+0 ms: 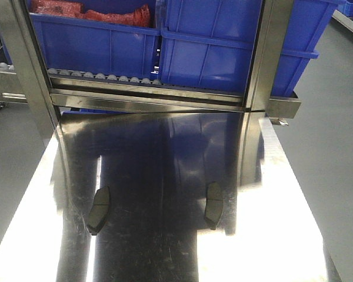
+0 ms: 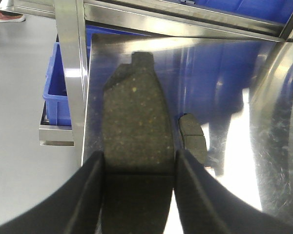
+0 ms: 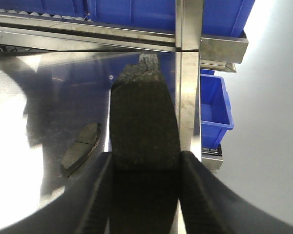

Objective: Move and align brake pads A on conveyor
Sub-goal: 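Turn the base away from the table holding both pads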

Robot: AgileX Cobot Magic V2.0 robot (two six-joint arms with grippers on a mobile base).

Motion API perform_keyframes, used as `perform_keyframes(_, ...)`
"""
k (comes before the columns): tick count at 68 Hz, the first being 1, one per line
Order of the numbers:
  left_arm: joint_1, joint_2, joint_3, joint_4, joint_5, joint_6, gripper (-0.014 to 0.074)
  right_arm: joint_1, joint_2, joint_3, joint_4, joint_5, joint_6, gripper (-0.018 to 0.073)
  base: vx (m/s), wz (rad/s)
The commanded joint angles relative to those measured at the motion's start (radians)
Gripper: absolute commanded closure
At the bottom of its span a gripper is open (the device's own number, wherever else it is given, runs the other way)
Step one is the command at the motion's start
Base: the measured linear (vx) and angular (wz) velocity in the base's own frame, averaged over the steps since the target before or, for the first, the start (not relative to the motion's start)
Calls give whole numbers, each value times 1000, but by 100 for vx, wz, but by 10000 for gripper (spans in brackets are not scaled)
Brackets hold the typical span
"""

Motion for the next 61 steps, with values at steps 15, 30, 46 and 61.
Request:
perform_keyframes(15, -4, 4, -28, -7, -90, -6, 603, -1, 3, -30, -8, -87, -8, 571, 0, 2)
perform_keyframes(30, -4, 4, -28, -7, -90, -6, 603, -1, 3, -30, -8, -87, -8, 571, -5, 26)
perform_keyframes(46, -4, 4, -28, -7, -90, -6, 603, -1, 3, -30, -8, -86, -8, 571, -11, 61)
perform_keyframes(61, -4, 4, -28, -7, -90, -6, 603, -1, 3, -30, -8, -86, -8, 571, -18, 73)
